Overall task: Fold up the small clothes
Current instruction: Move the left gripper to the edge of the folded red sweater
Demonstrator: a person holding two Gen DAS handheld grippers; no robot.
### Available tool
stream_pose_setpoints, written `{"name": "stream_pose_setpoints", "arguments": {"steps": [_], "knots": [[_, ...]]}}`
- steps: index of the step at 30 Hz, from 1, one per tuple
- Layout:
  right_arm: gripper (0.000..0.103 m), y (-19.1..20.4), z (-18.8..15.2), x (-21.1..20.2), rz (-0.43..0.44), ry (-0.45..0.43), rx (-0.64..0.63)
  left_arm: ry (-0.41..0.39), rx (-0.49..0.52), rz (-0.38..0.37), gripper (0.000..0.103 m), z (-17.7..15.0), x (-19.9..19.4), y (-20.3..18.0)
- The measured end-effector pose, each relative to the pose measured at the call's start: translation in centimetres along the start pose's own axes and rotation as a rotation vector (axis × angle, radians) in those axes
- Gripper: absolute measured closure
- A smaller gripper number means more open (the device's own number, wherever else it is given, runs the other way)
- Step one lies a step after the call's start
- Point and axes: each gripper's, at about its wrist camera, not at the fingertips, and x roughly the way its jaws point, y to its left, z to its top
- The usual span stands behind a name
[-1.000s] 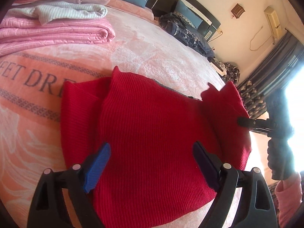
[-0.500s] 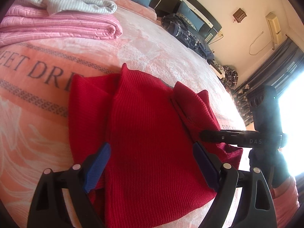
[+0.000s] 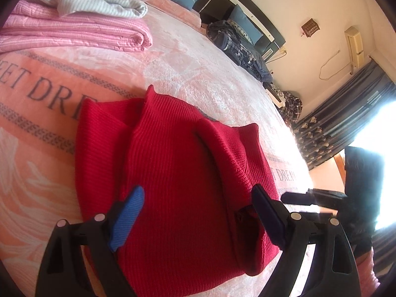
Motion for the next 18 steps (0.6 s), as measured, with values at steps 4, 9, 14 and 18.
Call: {"name": "stream_pose_setpoints", "arguments": {"steps": [4, 9, 14, 18], "knots": [[0.047, 2.2, -3.8, 0.7, -0.015, 0.028, -0.096, 0.016, -0.003, 0.016, 0.015, 0.4, 0.2, -0.4], [0.046, 5.4, -5.9, 2.9, -0.084, 0.051, -0.242, 0.039, -0.009, 0.025, 0.015, 0.9, 0.9, -1.1], [0.046, 5.6, -6.0, 5.2, -0.132, 0.071, -0.267, 0.072, 0.001, 0.026, 0.014, 1.0, 1.7, -1.7], [0.058, 4.7, -6.0, 6.6, -0.159, 0.077, -0.260, 0.094, -0.011, 0.016, 0.014, 0.9, 2.0, -1.4]]}}
